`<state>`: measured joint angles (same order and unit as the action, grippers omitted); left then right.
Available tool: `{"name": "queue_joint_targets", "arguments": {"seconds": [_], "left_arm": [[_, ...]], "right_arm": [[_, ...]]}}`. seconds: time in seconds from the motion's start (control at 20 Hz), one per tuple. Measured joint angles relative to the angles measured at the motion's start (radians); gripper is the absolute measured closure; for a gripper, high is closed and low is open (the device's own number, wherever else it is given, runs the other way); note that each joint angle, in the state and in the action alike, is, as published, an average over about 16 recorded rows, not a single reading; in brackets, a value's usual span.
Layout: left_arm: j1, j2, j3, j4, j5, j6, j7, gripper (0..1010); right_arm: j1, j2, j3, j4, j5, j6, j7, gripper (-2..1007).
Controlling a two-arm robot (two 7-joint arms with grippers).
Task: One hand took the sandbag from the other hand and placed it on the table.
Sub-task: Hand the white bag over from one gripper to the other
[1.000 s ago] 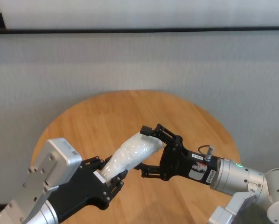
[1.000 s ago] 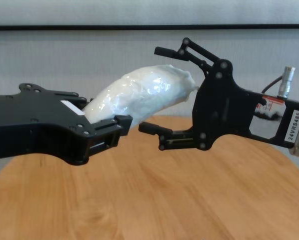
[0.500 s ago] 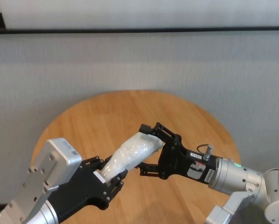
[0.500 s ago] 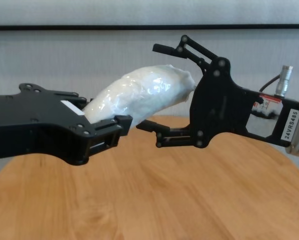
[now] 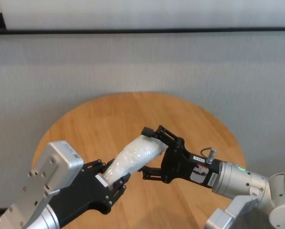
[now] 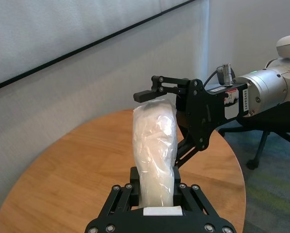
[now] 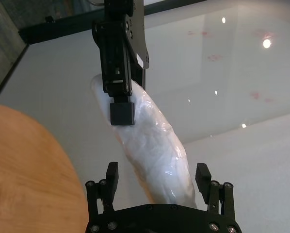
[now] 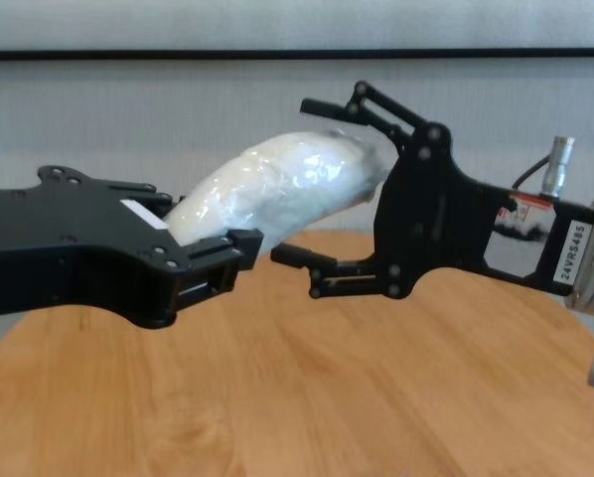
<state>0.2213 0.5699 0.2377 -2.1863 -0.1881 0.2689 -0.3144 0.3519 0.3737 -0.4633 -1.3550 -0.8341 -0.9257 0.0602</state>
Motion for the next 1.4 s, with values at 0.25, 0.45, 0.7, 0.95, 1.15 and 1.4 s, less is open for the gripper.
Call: {"name": "queue_joint_targets", "arguments": {"seconds": [0.25,0.45,0.7,0.95,1.15,1.4], "left_arm": [[0.0,0.0,0.0,0.0,0.0,0.0,0.0,627],[0.0,0.0,0.0,0.0,0.0,0.0,0.0,627],[0.0,0.0,0.0,0.0,0.0,0.0,0.0,627],[0.0,0.0,0.0,0.0,0.0,0.0,0.0,627],[0.0,0.0,0.0,0.0,0.0,0.0,0.0,627],[0.0,0.0,0.0,0.0,0.0,0.0,0.0,627]], "right_arm": [[-0.001,0.002,-0.003,-0.003,0.007,0.01,0.004,5],[-0.002,0.003,-0.003,-0.004,0.009,0.011,0.003,5],[-0.002,0.002,-0.003,-0.001,0.004,0.006,-0.001,5],[-0.001,0.001,-0.003,0.0,0.002,0.003,-0.003,5],[-0.001,0.001,-0.002,0.001,0.0,0.002,-0.004,10],[-0.001,0.001,-0.002,0.001,-0.001,0.001,-0.005,55]]}}
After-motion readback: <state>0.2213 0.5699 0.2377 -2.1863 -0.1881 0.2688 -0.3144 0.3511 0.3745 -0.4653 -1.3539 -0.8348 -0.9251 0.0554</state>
